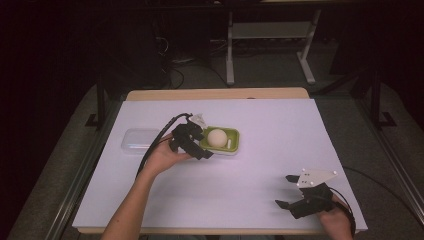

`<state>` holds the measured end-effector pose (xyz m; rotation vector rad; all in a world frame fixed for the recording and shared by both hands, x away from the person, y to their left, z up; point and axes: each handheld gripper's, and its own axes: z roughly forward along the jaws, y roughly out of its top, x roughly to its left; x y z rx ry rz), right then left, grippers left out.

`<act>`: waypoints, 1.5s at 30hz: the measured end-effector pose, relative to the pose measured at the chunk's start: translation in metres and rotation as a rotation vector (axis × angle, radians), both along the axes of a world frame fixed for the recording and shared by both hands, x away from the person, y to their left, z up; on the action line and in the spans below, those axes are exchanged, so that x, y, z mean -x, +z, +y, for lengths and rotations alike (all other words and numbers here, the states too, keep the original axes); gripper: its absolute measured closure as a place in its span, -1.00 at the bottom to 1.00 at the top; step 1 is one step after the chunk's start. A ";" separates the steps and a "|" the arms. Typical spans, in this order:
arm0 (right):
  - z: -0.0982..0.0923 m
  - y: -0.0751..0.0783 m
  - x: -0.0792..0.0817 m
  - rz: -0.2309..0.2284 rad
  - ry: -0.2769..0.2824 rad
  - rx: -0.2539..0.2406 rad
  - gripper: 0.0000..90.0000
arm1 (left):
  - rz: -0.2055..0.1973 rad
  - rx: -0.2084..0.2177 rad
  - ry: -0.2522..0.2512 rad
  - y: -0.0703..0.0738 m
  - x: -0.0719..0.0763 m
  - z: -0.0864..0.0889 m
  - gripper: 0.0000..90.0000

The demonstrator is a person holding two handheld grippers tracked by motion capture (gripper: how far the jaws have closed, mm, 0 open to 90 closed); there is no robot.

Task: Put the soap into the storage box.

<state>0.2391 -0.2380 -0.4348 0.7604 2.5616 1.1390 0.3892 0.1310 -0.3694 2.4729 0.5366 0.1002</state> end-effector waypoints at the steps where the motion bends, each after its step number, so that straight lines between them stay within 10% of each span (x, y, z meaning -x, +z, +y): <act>1: 0.000 0.000 0.000 0.002 -0.002 0.001 -0.70 | 0.004 0.011 0.006 0.000 0.002 0.002 -0.48; 45: 0.002 -0.003 0.001 0.013 -0.037 0.007 -0.70 | -0.022 0.065 0.036 -0.014 0.064 0.073 -0.49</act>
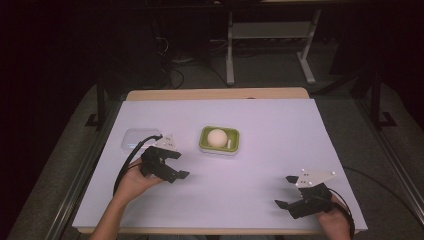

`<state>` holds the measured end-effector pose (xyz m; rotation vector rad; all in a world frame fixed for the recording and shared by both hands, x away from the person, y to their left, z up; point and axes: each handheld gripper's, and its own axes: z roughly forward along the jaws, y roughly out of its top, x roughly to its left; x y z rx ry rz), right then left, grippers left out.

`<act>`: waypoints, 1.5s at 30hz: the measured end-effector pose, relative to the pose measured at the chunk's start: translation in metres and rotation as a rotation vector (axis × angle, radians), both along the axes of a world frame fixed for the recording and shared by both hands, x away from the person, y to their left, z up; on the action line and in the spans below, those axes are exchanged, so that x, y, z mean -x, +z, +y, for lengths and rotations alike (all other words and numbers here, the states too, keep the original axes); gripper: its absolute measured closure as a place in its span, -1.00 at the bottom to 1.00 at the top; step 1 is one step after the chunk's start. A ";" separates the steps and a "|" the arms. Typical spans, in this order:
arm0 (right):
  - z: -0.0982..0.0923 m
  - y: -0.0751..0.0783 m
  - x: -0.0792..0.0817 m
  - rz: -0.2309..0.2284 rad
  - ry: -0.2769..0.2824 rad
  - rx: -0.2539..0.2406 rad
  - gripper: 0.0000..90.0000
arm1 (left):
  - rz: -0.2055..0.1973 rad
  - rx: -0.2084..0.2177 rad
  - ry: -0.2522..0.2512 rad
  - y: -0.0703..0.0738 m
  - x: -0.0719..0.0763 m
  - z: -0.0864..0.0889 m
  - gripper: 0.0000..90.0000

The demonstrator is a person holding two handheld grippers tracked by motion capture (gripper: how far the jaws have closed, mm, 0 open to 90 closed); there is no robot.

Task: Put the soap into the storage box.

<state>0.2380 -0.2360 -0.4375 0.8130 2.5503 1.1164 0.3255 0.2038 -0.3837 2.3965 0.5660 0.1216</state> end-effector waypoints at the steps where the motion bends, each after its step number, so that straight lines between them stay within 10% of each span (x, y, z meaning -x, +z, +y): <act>1: 0.000 0.000 0.000 -0.001 0.000 0.000 -0.70 | -0.007 0.003 -0.001 -0.001 0.002 0.001 -0.49; 45: -0.005 -0.002 0.001 0.012 -0.019 -0.010 -0.70 | -0.012 0.054 0.034 -0.019 0.053 0.039 -0.49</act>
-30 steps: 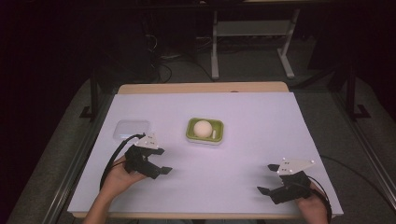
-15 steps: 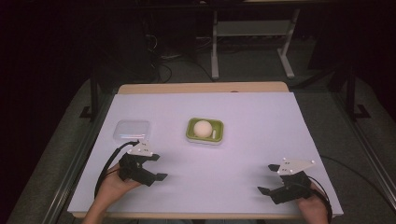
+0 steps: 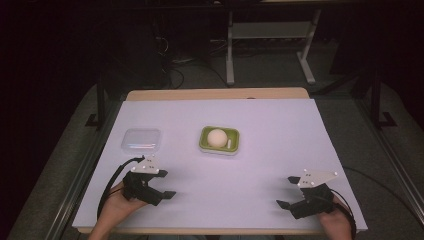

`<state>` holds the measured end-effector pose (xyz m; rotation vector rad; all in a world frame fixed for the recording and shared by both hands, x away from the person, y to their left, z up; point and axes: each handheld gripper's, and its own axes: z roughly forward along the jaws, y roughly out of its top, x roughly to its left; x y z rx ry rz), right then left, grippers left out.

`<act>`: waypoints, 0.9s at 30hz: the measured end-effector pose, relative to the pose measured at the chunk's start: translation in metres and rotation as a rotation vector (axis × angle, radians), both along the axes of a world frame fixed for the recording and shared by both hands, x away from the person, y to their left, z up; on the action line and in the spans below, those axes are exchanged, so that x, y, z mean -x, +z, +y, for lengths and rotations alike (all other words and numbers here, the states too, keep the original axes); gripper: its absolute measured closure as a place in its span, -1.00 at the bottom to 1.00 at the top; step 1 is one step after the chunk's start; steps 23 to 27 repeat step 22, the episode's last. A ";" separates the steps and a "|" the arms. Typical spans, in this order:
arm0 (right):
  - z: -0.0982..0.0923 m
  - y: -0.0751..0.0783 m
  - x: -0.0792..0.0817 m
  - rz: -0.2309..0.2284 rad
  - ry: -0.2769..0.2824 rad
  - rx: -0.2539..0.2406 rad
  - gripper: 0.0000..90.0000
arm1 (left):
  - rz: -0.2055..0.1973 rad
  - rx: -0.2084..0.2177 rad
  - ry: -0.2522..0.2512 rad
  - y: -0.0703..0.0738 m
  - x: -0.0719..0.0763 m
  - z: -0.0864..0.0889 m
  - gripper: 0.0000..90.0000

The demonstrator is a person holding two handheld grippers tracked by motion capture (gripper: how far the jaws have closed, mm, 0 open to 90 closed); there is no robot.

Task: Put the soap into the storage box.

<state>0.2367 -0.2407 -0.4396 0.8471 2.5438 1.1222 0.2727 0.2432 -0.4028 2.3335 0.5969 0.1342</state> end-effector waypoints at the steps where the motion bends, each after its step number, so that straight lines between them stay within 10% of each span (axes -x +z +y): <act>1: -0.001 0.000 0.000 -0.002 0.001 0.001 -0.70 | 0.003 -0.007 -0.001 0.000 0.001 0.001 -0.49; 27: -0.004 -0.002 0.002 0.002 0.004 0.001 -0.70 | 0.011 0.021 0.043 -0.019 0.017 0.020 -0.49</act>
